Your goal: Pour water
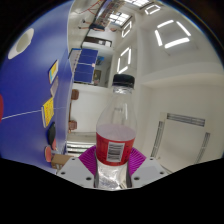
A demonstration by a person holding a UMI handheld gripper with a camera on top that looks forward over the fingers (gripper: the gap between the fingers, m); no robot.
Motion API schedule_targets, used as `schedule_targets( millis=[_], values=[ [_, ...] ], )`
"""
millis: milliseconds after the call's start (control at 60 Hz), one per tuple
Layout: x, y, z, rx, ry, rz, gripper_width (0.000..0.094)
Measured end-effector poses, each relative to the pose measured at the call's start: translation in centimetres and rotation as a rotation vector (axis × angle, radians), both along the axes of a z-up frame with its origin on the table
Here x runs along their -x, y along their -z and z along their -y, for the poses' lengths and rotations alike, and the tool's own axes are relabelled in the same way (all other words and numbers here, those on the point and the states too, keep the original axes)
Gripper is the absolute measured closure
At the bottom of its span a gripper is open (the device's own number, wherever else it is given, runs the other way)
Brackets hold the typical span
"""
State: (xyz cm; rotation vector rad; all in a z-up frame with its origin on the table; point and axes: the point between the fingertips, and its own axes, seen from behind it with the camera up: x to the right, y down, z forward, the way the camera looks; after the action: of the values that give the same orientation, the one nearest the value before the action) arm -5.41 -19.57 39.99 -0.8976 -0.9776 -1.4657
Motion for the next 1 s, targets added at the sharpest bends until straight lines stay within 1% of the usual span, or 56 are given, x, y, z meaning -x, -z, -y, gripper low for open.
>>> schedule_targets(
  millis=[33,117,133,150,183,283,300,400,433,500,633,650,700,767,783,800,850,917,933,950,1000],
  values=[
    [2.9,0.9,-0.6,0.039,-0.024,0.095,0.0572],
    [9.0,5.3,-1.9,0.131,-0.069,0.315,0.0571],
    [10.0,6.6,-2.4,0.142,-0.081,0.355,0.0572],
    [11.2,6.5,-2.3,0.152,-0.092,0.391,0.0574],
    [13.1,7.9,-2.3,0.168,-0.110,0.468,0.0574],
    [16.9,11.9,-2.5,0.211,-0.119,0.665,0.0576],
    [16.6,13.9,-3.6,0.210,-0.125,0.696,0.0575],
    [18.8,16.0,-3.7,0.243,-0.112,0.767,0.0571],
    [18.7,16.0,-3.5,0.254,-0.123,0.765,0.0573],
    [18.8,16.0,-3.5,0.267,-0.115,0.776,0.0572],
    [18.7,14.3,-3.2,0.253,-0.128,0.709,0.0573],
    [18.2,13.2,-3.3,0.240,-0.115,0.701,0.0572],
    [18.1,10.8,-3.1,0.239,-0.119,0.565,0.0572],
    [17.0,6.5,-2.2,0.222,-0.122,0.300,0.0573],
    [15.3,5.0,-1.6,0.202,-0.114,0.251,0.0574],
    [15.3,4.1,-2.0,0.211,-0.128,0.154,0.0573],
    [13.7,0.8,-1.4,0.198,-0.151,-0.122,0.0574],
    [11.9,-1.8,-0.4,0.173,-0.195,-0.478,0.0572],
    [12.0,-2.1,0.2,0.153,-0.201,-0.545,0.0575],
    [10.2,-3.3,-0.2,0.163,-0.228,-0.633,0.0577],
    [8.5,-3.2,-0.5,0.166,-0.259,-0.868,0.0575]
  ],
)
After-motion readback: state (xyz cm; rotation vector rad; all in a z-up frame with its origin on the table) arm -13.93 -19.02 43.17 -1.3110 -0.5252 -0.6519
